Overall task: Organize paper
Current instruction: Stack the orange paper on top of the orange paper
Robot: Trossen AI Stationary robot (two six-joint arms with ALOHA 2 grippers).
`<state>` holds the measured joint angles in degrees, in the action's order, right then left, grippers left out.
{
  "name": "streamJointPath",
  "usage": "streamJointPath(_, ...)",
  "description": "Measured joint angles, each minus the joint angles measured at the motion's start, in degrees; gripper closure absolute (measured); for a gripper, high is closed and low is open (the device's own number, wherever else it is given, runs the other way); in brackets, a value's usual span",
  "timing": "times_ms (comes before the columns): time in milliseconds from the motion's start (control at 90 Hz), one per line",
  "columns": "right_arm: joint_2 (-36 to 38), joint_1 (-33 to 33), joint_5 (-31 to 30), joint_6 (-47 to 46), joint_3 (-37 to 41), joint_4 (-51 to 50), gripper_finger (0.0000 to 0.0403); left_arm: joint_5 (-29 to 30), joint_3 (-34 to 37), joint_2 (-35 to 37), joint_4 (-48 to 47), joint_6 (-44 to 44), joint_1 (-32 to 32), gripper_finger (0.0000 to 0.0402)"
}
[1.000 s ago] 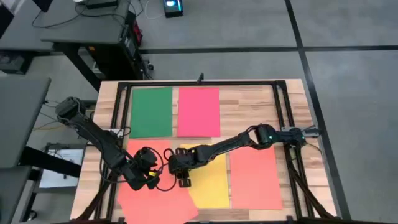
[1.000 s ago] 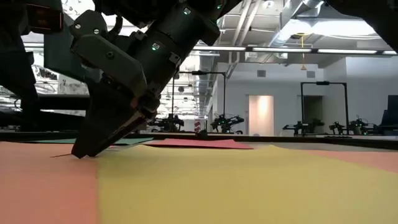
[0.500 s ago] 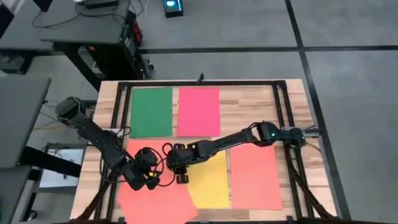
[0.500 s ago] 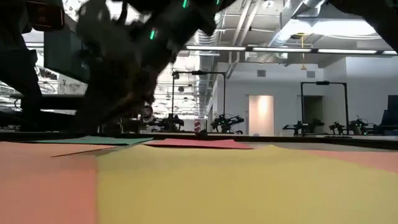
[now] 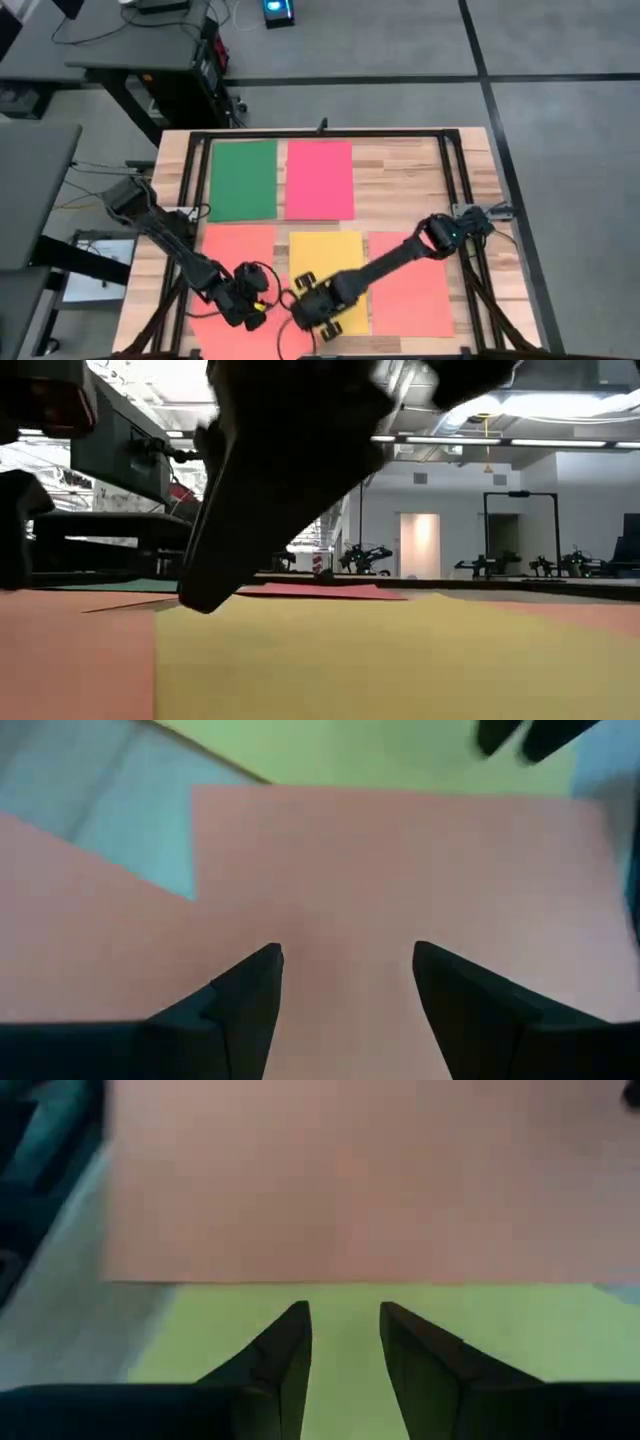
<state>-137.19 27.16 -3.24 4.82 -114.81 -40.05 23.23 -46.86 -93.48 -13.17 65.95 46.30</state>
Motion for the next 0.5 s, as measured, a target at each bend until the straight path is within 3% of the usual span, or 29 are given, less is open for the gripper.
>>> streamJointPath(311, 0.00, 3.31, -0.38, 1.49, -0.02, -0.54, 0.0291, 0.05, -17.63, -10.08, -13.15, -6.21, 2.31, 0.0192)
streamJointPath(500, -0.01, 4.87, -0.38, 5.56, 2.15, -0.81, 0.0289, 0.02, -21.99, -14.29, -14.34, -8.04, 3.88, 0.0192)
